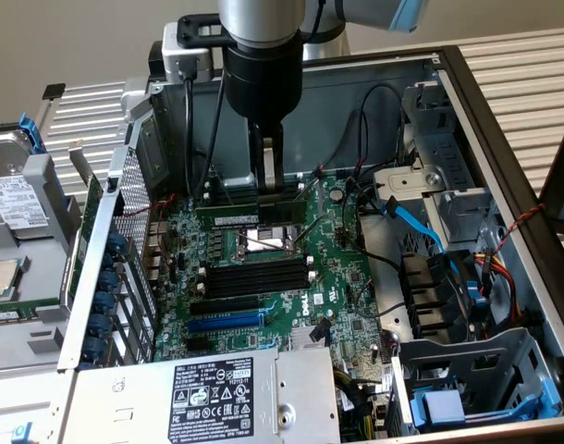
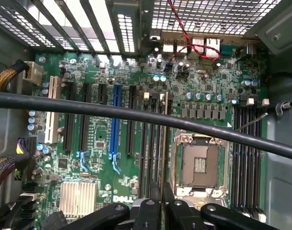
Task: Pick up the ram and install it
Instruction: 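Insert the ram into the slot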
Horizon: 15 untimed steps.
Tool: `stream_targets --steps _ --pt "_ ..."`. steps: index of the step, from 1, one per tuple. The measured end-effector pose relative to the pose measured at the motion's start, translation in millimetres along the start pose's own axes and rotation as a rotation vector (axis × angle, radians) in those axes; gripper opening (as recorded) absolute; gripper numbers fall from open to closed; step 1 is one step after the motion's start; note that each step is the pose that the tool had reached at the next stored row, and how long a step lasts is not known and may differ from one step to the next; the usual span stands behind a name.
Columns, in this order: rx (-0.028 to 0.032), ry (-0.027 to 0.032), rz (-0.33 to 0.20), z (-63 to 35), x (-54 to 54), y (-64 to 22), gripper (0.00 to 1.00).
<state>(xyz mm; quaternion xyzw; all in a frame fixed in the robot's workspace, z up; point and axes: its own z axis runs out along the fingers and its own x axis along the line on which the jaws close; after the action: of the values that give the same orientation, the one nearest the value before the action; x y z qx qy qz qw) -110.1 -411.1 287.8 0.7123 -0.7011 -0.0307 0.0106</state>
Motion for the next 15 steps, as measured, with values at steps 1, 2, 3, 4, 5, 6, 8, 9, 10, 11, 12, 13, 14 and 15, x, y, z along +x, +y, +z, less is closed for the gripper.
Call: stream_targets --steps 1,2,3,4,5,6,8,9,10,11,12,13,14,15 --pt "0.0003 0.0 0.0 1.0 0.1 -0.1 0.14" --pt "0.0006 0.0005 0.0 1.8 0.2 -0.2 0.14" --pt "0.0012 0.0016 0.0 2.7 0.3 -0.3 0.14" --pt "0.0016 0.0034 0.0 3.6 0.3 -0.3 0.14" --pt "0.0025 0.0059 0.0 4.3 0.3 -0.3 0.14" --pt "0.0032 0.0084 0.0 4.9 0.3 -0.2 0.14" --pt "0.0043 0.0141 0.001 6.2 0.4 -0.2 0.14" --pt "0.0049 0.0169 0.001 6.9 0.4 -0.2 0.14" --pt "0.0059 0.0192 0.001 7.5 0.4 0.0 0.14" --pt "0.0067 0.0213 0.001 8.1 0.4 0.2 0.14" --pt "0.0078 0.0232 0.001 8.8 0.4 0.6 0.14" --pt "0.0093 0.0248 0.001 9.4 0.5 1.1 0.14" --pt "0.0107 0.0258 0.001 10.1 0.5 1.8 0.14" --pt "0.0122 0.0261 0.001 11.2 0.6 2.7 0.14"
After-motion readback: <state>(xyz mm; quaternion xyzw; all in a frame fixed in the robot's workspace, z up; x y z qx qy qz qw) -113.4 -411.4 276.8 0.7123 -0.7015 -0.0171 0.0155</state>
